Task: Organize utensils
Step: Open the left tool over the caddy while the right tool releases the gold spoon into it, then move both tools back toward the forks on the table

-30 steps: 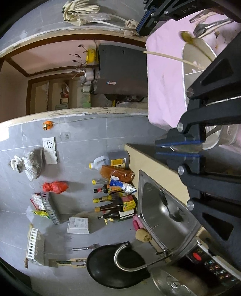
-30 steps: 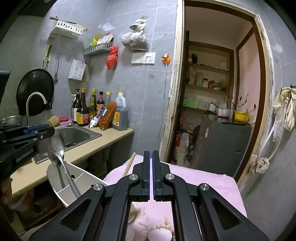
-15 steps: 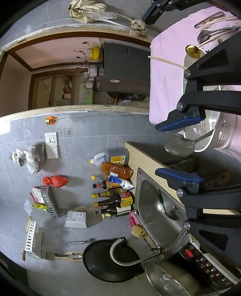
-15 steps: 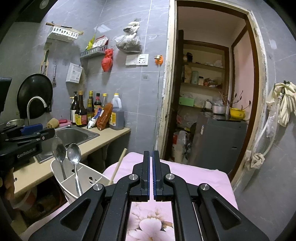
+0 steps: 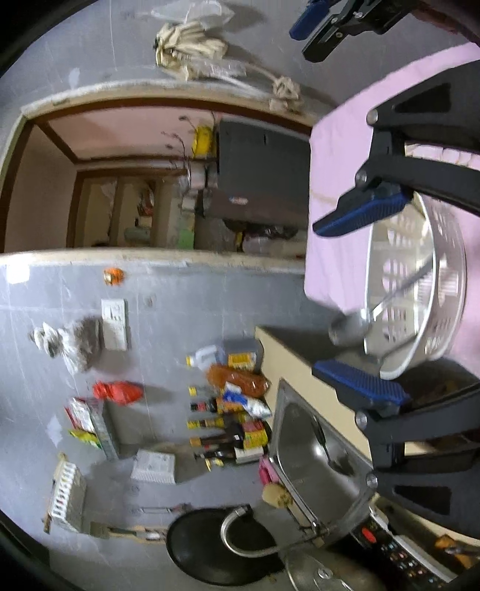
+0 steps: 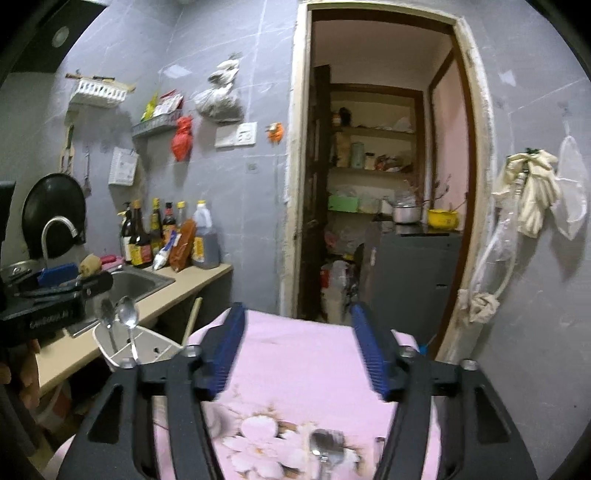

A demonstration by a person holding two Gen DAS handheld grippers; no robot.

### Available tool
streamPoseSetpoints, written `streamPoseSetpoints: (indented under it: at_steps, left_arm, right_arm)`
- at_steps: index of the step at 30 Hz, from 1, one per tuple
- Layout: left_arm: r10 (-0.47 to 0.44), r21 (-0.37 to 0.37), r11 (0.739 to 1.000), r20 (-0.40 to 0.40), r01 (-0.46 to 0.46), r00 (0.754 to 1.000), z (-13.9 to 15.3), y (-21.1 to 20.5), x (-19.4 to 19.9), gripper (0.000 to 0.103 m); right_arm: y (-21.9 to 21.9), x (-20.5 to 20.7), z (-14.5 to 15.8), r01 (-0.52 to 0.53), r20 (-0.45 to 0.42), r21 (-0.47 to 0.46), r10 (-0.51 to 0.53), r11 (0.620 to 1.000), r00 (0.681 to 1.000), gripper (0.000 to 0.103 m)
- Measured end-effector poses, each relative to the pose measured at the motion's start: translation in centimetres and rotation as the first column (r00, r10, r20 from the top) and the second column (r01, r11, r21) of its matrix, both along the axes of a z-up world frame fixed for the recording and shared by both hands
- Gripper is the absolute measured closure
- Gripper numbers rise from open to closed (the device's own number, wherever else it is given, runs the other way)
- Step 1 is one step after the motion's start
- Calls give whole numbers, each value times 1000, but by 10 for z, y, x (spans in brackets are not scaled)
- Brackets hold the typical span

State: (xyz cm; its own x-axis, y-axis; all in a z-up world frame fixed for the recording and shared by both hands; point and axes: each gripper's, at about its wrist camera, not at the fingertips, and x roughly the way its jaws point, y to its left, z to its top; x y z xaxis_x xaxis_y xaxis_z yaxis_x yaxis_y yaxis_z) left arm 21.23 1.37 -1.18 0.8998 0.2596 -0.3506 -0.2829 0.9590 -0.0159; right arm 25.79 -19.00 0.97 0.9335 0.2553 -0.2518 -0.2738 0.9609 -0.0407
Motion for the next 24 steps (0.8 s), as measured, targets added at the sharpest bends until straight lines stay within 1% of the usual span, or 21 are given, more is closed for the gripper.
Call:
streamPoseSetpoints:
  at_steps: [1, 2, 3, 4, 5, 6, 7, 9, 14, 20, 24]
  left_arm:
    - [-12, 2, 1000, 5, 12, 1000, 1, -4, 1, 24]
    - [-35, 4, 999, 15, 35, 999, 2, -12, 0, 18]
    - [-58, 2, 998, 22, 58, 998, 3, -20, 1, 15]
    - [-78, -4, 997, 27, 78, 997, 3, -26, 1, 10]
    - [-96, -11, 995, 31, 96, 995, 4, -31, 2, 6]
    - [-118, -20, 993, 35, 119, 992, 4, -38, 3, 5]
    - [-135, -26, 990, 38, 136, 990, 3, -45, 4, 3]
    - [-178, -39, 983, 42, 179, 983, 1, -61, 8, 2]
    - [-243, -45, 968, 50, 245, 969, -7, -91, 14, 2]
    - [-285, -56, 956, 41, 287, 958, -22, -120, 20, 2]
    - [-298, -55, 953, 15, 298, 955, -42, -139, 27, 2]
  right_arm:
    - [-9, -2, 3, 14, 7, 10, -14, 1000, 1000, 27]
    - [-15, -3, 6, 24, 10, 18, -24, 1000, 1000, 24]
    - [-25, -4, 8, 37, 11, 26, -37, 999, 999, 17]
    - [-29, -4, 11, 45, 10, 30, -45, 999, 999, 8]
    - [-38, -5, 12, 62, 11, 34, -62, 997, 998, 4]
    - [-47, -7, 13, 81, 17, 36, -81, 996, 997, 1]
    - [-55, -9, 14, 94, 22, 40, -95, 995, 995, 1]
    - [-68, -10, 14, 113, 14, 42, -114, 993, 993, 1]
    - [-102, -12, 4, 170, -14, 24, -170, 985, 985, 1]
    - [-136, -7, -18, 239, -57, -4, -238, 971, 969, 1]
    - [-152, -2, -37, 259, -96, -15, -259, 966, 961, 1]
